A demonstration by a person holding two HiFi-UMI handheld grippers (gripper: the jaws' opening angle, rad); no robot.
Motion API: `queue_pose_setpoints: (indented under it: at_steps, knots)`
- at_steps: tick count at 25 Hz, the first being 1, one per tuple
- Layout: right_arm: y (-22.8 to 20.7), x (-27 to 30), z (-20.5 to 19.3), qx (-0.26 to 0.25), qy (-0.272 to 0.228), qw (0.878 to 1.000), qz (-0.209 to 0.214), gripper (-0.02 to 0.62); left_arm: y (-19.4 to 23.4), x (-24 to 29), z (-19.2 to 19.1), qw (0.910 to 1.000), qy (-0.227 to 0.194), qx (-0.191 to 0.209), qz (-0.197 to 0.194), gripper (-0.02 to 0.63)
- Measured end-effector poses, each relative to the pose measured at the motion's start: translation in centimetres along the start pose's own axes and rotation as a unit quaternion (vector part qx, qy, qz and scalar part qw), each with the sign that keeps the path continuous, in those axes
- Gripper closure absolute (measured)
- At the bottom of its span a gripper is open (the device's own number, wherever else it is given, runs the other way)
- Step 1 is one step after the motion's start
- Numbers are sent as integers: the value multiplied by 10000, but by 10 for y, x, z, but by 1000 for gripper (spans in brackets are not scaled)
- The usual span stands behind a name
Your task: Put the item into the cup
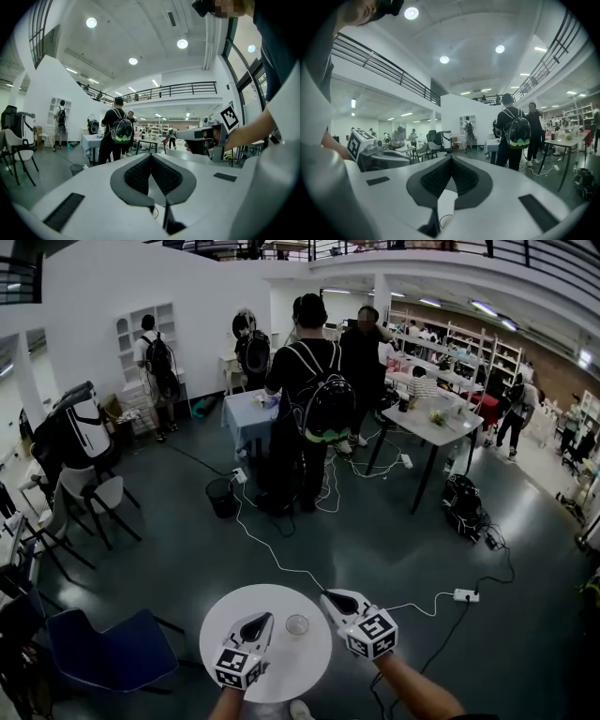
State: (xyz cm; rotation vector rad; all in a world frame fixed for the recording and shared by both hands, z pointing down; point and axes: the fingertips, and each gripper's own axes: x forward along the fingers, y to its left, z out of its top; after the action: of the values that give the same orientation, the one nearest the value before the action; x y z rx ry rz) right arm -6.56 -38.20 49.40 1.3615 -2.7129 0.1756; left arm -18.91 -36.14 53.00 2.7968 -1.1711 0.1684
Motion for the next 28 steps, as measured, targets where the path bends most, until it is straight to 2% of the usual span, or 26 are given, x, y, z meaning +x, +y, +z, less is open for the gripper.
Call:
queue_pose_setpoints:
  at_steps: [12,17,28]
  knots:
    - [-5,-60,-5,-47,14,9998,205,578,-66,-5,6,9999,-53,6,163,590]
    - [5,-86,-3,-55,23,9997,251,578,-88,-21,17,9993,-168,-215,261,591]
    - [9,-156,-5,-48,-108,9996,258,578,-154,-39,18,9993,-144,-112,334,591]
